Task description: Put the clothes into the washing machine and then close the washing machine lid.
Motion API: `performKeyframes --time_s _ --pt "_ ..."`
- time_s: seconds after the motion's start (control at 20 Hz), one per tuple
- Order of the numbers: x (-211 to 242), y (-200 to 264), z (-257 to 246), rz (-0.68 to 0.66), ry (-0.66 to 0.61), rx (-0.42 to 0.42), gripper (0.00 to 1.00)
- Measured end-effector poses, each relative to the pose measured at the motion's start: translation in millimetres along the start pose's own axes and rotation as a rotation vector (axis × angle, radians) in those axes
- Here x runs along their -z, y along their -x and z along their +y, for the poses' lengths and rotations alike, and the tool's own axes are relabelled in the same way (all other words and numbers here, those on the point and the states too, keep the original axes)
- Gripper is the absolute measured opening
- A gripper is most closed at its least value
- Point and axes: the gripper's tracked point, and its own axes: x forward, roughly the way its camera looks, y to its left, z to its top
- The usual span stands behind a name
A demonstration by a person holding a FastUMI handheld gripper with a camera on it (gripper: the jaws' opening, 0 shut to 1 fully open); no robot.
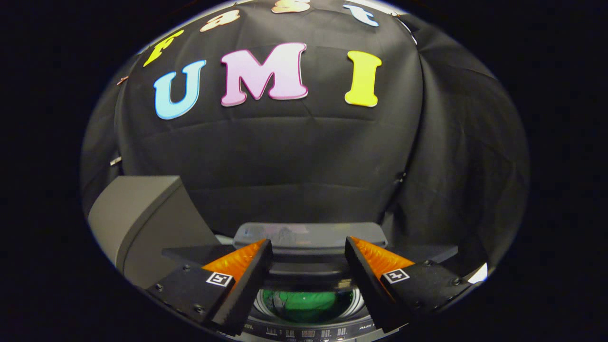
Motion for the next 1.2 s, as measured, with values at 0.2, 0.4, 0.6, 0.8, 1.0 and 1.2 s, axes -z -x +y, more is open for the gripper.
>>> performKeyframes --time_s 0.2,0.4,0.6,0.8,1.0,1.2 --pt "27 8 9 0.051 -0.038 -0.013 0.99" --pt "-8 30 34 -0.026 -0.038 -0.039 0.99" --pt "-64 65 68 -0.171 0.028 -0.064 0.98" --pt "-118 111 116 -0.303 0.014 -0.106 0.99" --pt "-170 163 150 -0.445 -0.018 -0.130 0.99" --pt "-190 199 174 -0.570 0.026 -0.137 0.98"
